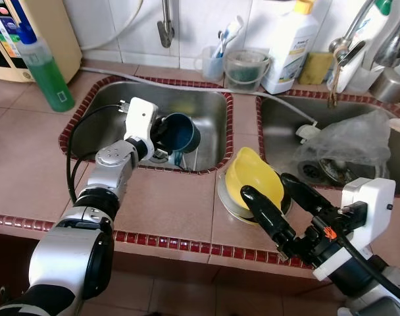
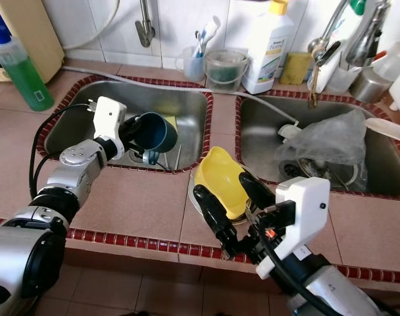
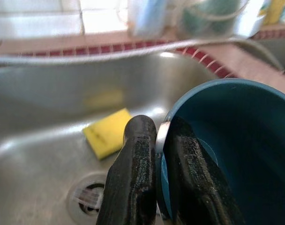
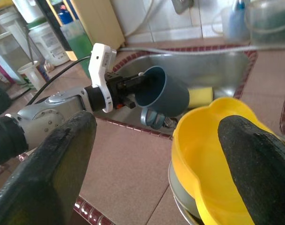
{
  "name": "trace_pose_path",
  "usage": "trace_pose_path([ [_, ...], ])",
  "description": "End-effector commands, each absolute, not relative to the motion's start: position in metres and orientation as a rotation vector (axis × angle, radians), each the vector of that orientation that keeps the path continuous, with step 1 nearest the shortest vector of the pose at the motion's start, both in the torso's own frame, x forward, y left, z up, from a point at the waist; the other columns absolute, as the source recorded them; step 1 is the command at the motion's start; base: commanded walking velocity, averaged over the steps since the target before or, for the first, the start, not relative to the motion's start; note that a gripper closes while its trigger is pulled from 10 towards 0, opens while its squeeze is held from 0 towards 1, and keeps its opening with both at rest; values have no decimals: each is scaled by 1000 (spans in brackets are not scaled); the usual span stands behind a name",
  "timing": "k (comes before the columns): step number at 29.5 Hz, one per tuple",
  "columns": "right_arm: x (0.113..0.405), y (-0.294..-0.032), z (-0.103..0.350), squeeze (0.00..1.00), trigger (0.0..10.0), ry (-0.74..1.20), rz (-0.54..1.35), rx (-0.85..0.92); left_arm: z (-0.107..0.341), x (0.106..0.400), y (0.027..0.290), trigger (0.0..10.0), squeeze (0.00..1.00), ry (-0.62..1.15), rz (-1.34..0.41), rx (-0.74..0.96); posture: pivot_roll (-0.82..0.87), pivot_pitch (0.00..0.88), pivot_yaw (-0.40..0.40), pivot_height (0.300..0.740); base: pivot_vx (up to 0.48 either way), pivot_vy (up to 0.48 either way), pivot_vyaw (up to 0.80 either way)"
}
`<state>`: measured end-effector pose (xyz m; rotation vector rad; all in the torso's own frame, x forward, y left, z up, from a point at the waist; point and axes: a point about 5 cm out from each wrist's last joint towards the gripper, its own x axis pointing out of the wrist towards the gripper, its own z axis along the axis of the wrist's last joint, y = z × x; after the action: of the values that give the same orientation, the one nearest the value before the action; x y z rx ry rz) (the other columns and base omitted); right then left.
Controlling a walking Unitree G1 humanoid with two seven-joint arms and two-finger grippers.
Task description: Kitchen organization
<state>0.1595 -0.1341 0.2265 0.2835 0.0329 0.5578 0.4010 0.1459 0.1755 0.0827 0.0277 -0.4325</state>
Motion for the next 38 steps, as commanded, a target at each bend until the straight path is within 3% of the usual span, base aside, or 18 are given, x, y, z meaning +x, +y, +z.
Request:
trace_pose_path([
  [1, 155, -132, 228, 0, 10000, 43, 571, 292, 184, 405, 150, 10000, 0, 26, -400, 81, -184, 244, 2, 740, 0, 0, 0],
  [16, 153, -137, 237, 0, 10000, 67, 542, 330, 197, 409, 179, 10000, 0, 26, -299, 117, -195, 221, 2, 740, 0, 0, 0],
  [26, 154, -139, 243, 0, 10000, 59, 535, 324, 194, 409, 177, 10000, 0, 44, -310, 123, -204, 217, 2, 740, 0, 0, 0],
  [27, 154, -139, 243, 0, 10000, 59, 533, 323, 193, 409, 176, 10000, 43, 44, -311, 118, -204, 217, 2, 740, 0, 0, 0],
  [28, 154, -139, 243, 0, 10000, 60, 532, 323, 193, 409, 176, 10000, 251, 48, -305, 114, -206, 217, 2, 740, 0, 0, 0],
  [29, 154, -139, 243, 0, 10000, 61, 531, 323, 193, 409, 177, 10000, 1000, 48, -301, 103, -206, 217, 2, 740, 0, 0, 0],
  [38, 155, -139, 244, 0, 10000, 65, 524, 323, 196, 409, 179, 10000, 1000, 43, -292, 80, -200, 217, 5, 740, 0, 0, 0],
])
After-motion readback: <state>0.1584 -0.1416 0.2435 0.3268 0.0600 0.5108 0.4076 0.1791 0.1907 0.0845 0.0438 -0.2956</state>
